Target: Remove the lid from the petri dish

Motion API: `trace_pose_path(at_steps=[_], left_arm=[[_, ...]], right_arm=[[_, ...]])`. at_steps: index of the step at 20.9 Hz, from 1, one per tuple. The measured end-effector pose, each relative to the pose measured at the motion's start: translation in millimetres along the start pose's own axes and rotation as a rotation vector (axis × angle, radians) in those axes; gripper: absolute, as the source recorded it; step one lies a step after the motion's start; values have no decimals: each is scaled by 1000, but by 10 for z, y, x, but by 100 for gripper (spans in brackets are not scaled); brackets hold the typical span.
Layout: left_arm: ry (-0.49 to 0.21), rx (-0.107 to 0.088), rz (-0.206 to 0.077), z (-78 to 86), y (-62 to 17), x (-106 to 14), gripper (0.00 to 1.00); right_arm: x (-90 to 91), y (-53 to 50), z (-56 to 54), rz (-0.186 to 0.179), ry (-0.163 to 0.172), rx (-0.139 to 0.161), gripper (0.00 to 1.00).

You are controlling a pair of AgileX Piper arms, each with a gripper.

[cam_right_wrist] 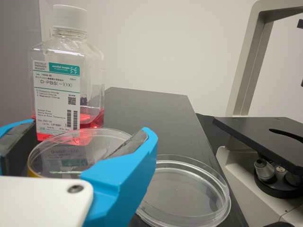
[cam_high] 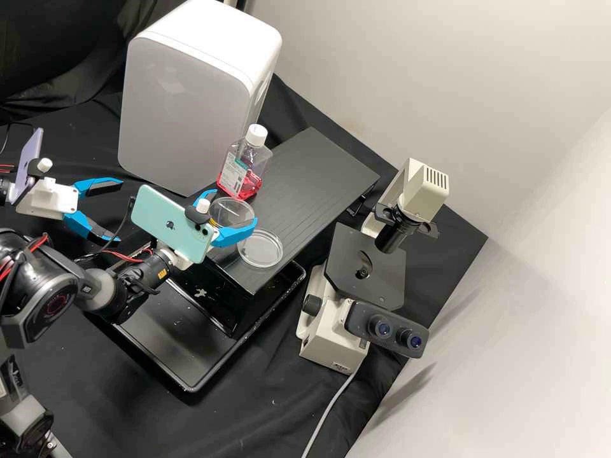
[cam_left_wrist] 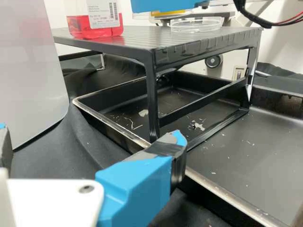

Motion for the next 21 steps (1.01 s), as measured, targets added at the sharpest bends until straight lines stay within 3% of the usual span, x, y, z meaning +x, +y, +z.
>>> trace_pose_path(at_steps=[3,4,21], left_arm=[[0,0,0,0,0,0,100],[0,0,0,0,0,0,100],[0,0,0,0,0,0,100]], right_arm=[[0,0,0,0,0,0,0],[0,0,0,0,0,0,100],[0,8,9,3,-4,0,100]])
